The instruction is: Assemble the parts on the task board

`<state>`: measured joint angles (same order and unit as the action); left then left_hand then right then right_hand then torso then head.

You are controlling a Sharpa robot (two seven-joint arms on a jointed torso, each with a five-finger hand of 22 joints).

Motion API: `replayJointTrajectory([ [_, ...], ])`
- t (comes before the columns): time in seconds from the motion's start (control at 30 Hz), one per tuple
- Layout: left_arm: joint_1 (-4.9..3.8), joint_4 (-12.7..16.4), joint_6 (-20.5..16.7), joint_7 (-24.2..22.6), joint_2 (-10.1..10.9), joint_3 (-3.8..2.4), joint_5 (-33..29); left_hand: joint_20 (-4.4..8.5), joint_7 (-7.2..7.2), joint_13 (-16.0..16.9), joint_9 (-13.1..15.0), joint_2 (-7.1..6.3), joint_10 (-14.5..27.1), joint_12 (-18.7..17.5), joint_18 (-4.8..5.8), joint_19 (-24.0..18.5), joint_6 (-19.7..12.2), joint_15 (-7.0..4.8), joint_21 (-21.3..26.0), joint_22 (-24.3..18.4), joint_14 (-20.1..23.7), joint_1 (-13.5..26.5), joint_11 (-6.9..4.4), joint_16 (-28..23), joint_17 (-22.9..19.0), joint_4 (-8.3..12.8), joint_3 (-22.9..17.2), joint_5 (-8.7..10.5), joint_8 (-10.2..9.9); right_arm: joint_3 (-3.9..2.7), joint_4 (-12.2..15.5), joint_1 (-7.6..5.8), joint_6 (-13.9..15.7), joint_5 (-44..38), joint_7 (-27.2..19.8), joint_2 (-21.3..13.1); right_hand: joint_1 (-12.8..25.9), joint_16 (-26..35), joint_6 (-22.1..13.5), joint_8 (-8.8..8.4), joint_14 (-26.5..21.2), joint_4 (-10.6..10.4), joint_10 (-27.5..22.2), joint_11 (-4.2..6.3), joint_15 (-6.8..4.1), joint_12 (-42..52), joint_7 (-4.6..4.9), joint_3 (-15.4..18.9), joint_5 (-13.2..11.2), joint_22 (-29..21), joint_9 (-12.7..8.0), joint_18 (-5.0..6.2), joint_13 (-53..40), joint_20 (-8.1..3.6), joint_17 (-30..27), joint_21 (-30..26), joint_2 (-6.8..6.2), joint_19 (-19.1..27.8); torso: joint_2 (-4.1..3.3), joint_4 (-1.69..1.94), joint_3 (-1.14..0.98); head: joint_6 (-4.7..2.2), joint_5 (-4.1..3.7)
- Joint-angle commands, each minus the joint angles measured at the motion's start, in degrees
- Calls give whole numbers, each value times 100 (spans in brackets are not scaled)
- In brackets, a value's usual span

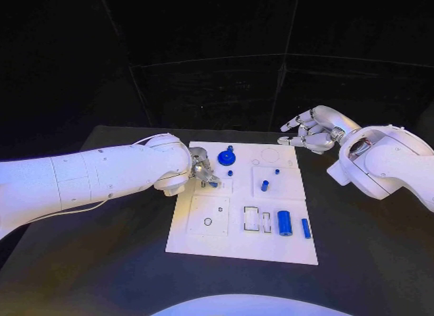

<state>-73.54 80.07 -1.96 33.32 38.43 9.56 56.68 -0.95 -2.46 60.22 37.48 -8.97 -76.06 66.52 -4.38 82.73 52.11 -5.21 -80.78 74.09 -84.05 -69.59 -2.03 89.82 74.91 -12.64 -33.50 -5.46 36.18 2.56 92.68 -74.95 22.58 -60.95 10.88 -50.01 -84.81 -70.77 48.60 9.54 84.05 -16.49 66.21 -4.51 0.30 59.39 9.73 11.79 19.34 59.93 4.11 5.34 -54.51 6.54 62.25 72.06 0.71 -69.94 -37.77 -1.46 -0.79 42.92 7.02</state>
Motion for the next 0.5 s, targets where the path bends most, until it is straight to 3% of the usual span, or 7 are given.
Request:
replayJointTrajectory([
  [0.03, -5, -2, 129, 48, -8, -2, 67, -25, 34, -8, 4, 0, -37, 2, 95, 24, 11, 0, -3, 3, -595, -66, 1, 18, 1509, 878, -857, -18, 23, -5, 3, -13, -25, -23, -32, 4, 11, 36, -49, 21, 30, -2, -3, -5, -25, 14, -3, 34, 27, -2, -7, 106, 5, -17, 9, -19, 54, -40, 0, 0, -1, 2, 4],
  [0.5, -5, 2, 257, 106, -7, -2, 68, -25, 33, -17, 5, -5, -34, -4, 93, 20, 12, 0, 3, -6, -595, -68, 1, 18, 1509, 889, -859, -17, 22, -5, 7, -13, -31, -23, -28, 2, 11, 36, -49, 21, 30, -2, -3, -5, -25, 14, -3, 34, 27, -2, -7, 106, 5, -17, 9, -19, 54, -40, -1, 2, 2, 14, -2],
])
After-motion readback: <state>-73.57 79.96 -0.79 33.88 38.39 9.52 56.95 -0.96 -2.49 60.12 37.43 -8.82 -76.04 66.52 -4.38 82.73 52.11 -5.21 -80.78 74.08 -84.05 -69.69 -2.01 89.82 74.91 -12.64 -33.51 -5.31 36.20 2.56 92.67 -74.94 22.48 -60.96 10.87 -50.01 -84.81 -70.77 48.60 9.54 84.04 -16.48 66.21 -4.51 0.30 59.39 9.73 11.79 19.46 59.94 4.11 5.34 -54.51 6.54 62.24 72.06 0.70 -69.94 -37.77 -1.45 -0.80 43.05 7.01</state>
